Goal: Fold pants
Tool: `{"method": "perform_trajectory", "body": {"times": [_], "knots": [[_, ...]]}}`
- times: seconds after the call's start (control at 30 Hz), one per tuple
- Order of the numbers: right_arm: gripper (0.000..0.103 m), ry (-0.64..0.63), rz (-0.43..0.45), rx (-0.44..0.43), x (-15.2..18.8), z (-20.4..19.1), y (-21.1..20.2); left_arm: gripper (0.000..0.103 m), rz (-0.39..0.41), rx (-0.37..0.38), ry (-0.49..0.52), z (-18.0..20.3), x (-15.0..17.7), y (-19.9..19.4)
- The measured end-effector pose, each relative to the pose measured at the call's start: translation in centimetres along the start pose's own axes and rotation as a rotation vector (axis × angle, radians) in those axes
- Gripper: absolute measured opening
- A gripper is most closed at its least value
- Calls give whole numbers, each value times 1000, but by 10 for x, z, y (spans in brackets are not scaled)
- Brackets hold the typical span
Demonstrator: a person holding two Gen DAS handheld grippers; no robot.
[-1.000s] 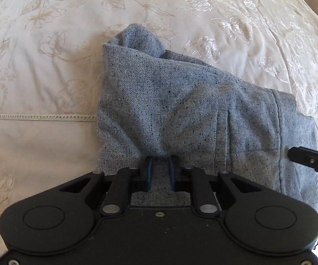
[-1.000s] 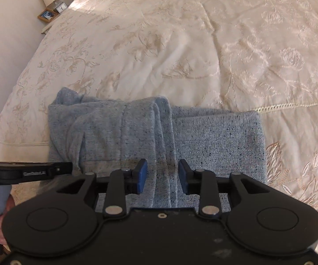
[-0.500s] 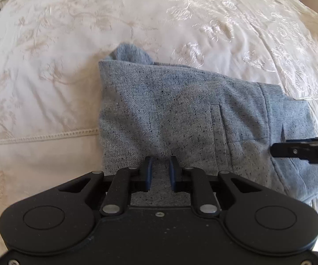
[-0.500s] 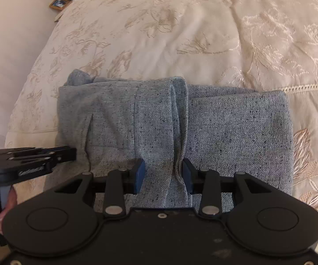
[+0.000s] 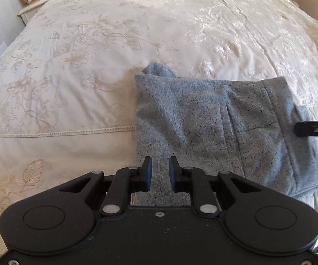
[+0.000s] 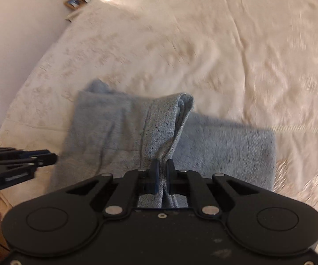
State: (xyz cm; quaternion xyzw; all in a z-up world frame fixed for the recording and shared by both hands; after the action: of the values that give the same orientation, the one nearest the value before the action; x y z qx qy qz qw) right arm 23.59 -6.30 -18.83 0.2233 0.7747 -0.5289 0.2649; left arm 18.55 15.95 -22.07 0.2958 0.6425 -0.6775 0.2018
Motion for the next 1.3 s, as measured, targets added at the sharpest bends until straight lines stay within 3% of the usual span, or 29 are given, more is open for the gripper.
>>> {"method": "perform_trajectory", "body": {"times": [0.1, 0.2, 0.33, 0.5, 0.6, 0.7, 0.8, 0.93, 1.03, 1.13, 1.3], "knots": [[6, -27, 73, -2, -19, -13, -38, 25, 35, 9, -21, 0, -13, -7], [6, -70, 108, 87, -23, -4, -63, 25, 59, 31, -25, 8, -23, -10], [6, -40, 49, 229, -1, 42, -63, 25, 59, 64, -2, 23, -28, -4], [6, -55, -38, 264, 31, 70, -31, 25, 48, 101, 52, 44, -35, 11], [7, -18, -42, 282, 35, 77, -25, 25, 61, 126, 93, 57, -46, 21], [7, 11, -44, 298, 40, 82, -21, 26, 67, 143, 132, 69, -57, 46], [7, -5, -61, 314, 46, 82, -15, 26, 37, 109, 110, 68, -67, 84], [7, -10, -77, 335, 55, 84, -7, 27, -66, 87, 27, 58, -73, 140], [7, -2, -81, 347, 59, 86, -3, 29, -90, 90, 68, 62, -77, 161], [7, 2, -88, 356, 62, 87, 1, 29, -65, 73, 145, 67, -88, 154], [13, 49, -58, 358, 50, 92, -15, 29, 21, 100, 83, 52, -98, 91]]}}
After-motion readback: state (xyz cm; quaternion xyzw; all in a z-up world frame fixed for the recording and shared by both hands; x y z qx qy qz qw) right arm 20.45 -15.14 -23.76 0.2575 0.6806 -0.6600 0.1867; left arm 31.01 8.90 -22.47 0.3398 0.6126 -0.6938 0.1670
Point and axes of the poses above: each gripper's, at about its wrist camera, not at the fingertips, and y roughly the way its jaws point, z to its right, x to its underside, the point moved 10 cm from there along y, roughly the way its jaws point, and after that the axes turned 14 degrees about z, right-handed, at the moved point
